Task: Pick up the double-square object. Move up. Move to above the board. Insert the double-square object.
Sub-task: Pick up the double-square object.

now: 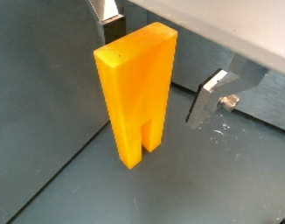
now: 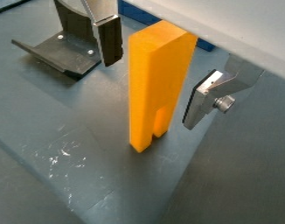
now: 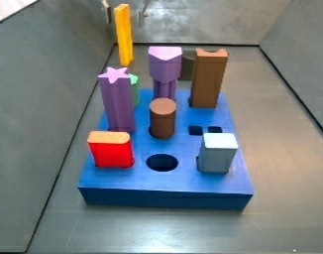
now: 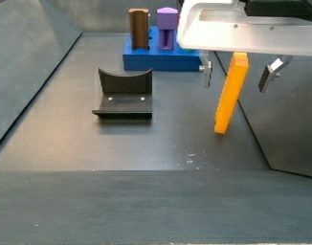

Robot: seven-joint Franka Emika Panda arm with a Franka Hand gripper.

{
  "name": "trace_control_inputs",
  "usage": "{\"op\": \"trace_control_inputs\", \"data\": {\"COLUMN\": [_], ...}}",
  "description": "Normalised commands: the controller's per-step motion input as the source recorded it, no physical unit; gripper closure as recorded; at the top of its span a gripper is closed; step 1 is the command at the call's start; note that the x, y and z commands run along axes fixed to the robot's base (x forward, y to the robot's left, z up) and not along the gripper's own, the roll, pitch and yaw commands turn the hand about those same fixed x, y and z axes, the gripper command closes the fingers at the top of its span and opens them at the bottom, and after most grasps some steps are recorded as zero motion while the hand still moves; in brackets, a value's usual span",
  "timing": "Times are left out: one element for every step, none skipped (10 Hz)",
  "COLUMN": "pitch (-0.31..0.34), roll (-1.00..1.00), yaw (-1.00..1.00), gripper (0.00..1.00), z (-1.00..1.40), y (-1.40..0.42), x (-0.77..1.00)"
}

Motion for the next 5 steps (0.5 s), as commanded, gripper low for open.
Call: {"op": "trace_control_inputs", "data": {"pitch": [0.0, 0.0, 0.0, 0.0, 0.0], "roll": [0.01, 0.0, 0.0, 0.0, 0.0], "yaw": [0.07, 0.03, 0.0, 0.0, 0.0], "gripper": [0.0, 0.0, 0.0, 1.0, 1.0], "z": [0.0, 0.0, 0.0, 0.0, 0.0], "y": [-0.29, -0.1, 0.0, 0.0, 0.0], "x": [0.0, 0.0, 0.0, 0.0, 0.0]}}
